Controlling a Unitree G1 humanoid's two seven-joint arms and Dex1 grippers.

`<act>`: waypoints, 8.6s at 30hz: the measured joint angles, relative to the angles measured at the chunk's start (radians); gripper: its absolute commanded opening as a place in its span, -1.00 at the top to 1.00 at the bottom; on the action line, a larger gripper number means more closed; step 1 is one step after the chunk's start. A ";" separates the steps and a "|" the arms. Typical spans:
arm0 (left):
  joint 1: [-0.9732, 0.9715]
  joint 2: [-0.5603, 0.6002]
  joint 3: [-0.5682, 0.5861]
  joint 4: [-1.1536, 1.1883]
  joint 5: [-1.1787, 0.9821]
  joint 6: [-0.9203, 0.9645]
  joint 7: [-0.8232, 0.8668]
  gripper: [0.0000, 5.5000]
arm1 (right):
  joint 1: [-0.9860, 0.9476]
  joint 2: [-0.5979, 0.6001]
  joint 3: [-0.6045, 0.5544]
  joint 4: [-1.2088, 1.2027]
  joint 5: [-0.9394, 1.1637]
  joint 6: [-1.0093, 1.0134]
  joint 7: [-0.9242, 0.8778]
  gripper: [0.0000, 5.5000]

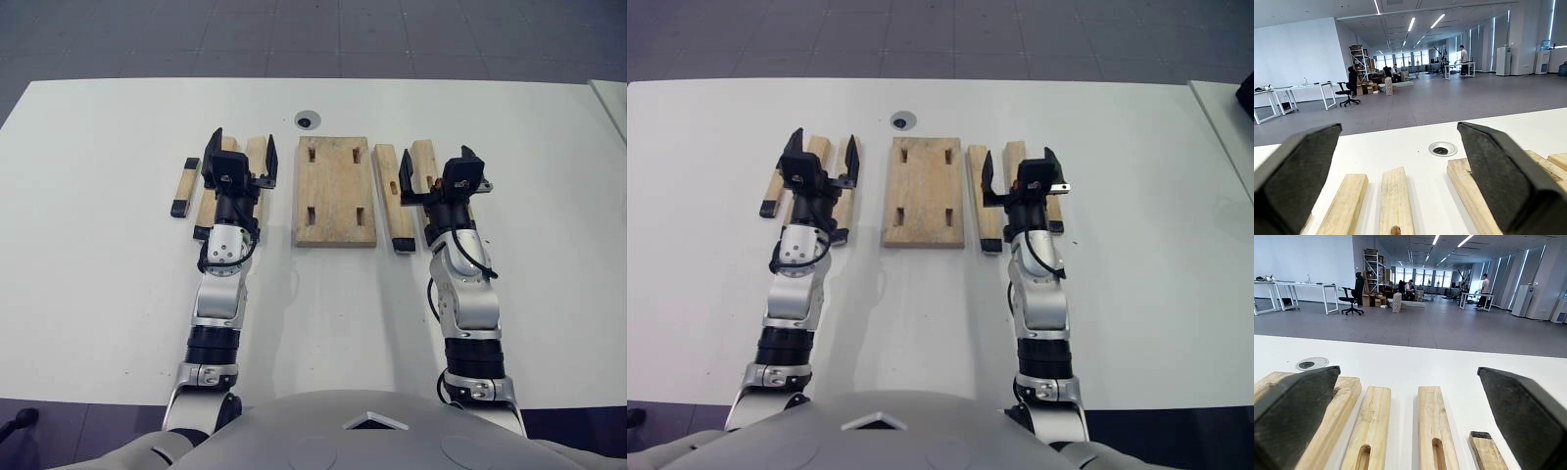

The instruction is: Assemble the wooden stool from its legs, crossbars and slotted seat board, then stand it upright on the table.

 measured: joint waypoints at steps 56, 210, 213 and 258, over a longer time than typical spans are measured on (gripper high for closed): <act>0.009 0.016 0.010 0.009 0.036 -0.060 0.022 -0.96 | 0.184 -0.199 -0.182 0.102 0.131 0.108 0.191 -0.05; -0.143 0.271 0.299 0.087 -0.507 0.374 -0.234 0.85 | 0.244 -0.476 0.141 -0.405 0.083 0.159 0.502 -0.96; -0.142 0.273 0.299 0.087 -0.500 0.375 -0.242 0.85 | 0.244 -0.476 0.141 -0.405 0.083 0.159 0.502 -0.96; -0.607 0.393 0.182 0.545 -0.237 0.414 -0.240 -0.54 | 0.216 -0.447 0.155 -0.387 0.063 0.160 0.489 -0.96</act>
